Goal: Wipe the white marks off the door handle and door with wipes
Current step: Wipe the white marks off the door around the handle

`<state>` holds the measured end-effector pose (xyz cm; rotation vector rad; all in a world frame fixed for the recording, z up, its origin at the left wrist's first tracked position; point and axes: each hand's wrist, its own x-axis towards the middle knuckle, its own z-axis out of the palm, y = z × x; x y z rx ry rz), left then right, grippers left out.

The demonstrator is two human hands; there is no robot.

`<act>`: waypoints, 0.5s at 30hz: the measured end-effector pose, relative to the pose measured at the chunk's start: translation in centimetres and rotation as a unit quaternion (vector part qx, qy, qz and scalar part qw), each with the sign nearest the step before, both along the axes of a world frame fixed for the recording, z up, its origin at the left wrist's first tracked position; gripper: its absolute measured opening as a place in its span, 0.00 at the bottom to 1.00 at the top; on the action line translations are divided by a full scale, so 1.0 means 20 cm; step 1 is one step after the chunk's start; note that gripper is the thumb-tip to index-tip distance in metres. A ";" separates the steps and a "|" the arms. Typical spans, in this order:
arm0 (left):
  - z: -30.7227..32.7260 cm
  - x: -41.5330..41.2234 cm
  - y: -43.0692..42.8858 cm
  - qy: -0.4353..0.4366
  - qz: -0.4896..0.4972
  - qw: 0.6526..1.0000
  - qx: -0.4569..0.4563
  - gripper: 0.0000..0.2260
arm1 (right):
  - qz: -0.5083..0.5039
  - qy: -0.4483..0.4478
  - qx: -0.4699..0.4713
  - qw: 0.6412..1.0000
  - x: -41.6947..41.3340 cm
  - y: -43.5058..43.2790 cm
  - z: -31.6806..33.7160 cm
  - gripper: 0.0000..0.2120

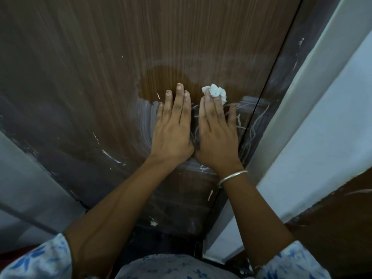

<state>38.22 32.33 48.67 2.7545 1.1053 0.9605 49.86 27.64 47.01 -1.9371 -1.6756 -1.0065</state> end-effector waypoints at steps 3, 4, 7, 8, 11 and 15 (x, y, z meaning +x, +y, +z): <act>0.00 0.00 -0.01 -0.001 -0.002 1.000 0.006 0.35 | -0.066 0.053 0.040 0.996 0.06 -0.06 -0.02 0.44; 0.00 0.00 -0.01 0.001 -0.001 1.000 0.005 0.35 | -0.085 0.080 0.055 0.992 0.08 -0.07 -0.02 0.45; -0.01 0.01 -0.01 0.001 -0.002 1.000 0.002 0.36 | -0.084 0.127 0.078 0.985 0.10 -0.09 -0.01 0.47; -0.01 0.02 -0.02 -0.001 -0.007 1.000 0.002 0.36 | -0.068 0.123 0.072 0.987 0.09 -0.09 -0.01 0.47; 0.00 0.05 -0.03 0.001 -0.014 1.000 0.013 0.36 | -0.012 0.075 0.037 0.996 0.06 -0.07 0.00 0.44; 0.00 0.08 -0.03 0.014 -0.014 1.000 0.015 0.40 | -0.039 0.061 0.038 0.997 0.11 -0.11 0.00 0.44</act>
